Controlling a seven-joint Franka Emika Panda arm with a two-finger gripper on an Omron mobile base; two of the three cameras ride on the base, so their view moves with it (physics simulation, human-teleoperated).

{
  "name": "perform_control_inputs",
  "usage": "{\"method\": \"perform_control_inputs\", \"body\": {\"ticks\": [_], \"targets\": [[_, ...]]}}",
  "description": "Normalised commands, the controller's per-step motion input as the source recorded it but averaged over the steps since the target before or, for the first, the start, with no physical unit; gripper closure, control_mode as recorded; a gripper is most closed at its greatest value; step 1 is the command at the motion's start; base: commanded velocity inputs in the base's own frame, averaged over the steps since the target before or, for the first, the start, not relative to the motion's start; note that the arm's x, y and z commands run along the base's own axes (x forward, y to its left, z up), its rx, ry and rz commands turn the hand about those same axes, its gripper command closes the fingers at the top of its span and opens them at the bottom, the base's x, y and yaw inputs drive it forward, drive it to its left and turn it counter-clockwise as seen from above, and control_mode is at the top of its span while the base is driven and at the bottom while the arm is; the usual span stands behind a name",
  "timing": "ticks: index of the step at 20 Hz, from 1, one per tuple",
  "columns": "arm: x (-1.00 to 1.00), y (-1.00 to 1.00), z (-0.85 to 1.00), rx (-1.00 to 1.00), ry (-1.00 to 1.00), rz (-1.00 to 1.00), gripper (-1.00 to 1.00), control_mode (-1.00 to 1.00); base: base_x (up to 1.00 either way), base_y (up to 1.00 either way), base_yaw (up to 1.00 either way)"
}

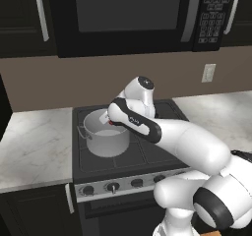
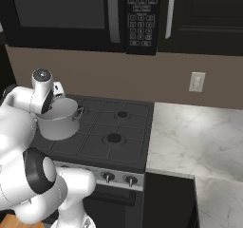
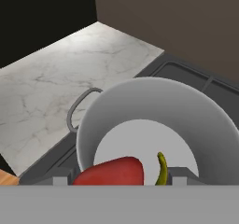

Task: Turn on the burner for the pot on the stove. Wait thirty seconds for the pot to heat up. Then add the bell pepper to the pot.

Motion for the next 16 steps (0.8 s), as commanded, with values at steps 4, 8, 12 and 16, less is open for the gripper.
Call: {"method": "perform_control_inputs", "body": {"ticks": [4, 8, 12, 16], "targets": [[0.00, 0.00, 0.00, 0.00, 0.00, 0.00, 1.00, -1.00, 0.00, 0.00, 0.00], [0.00, 0.00, 0.00, 0.00, 0.00, 0.00, 1.00, -1.00, 0.00, 0.00, 0.00], [0.00, 0.00, 0.00, 0.00, 0.00, 0.00, 1.00, -1.00, 0.00, 0.00, 0.00], [0.00, 0.00, 0.00, 0.00, 0.00, 0.00, 1.00, -1.00, 0.00, 0.00, 0.00]]}}
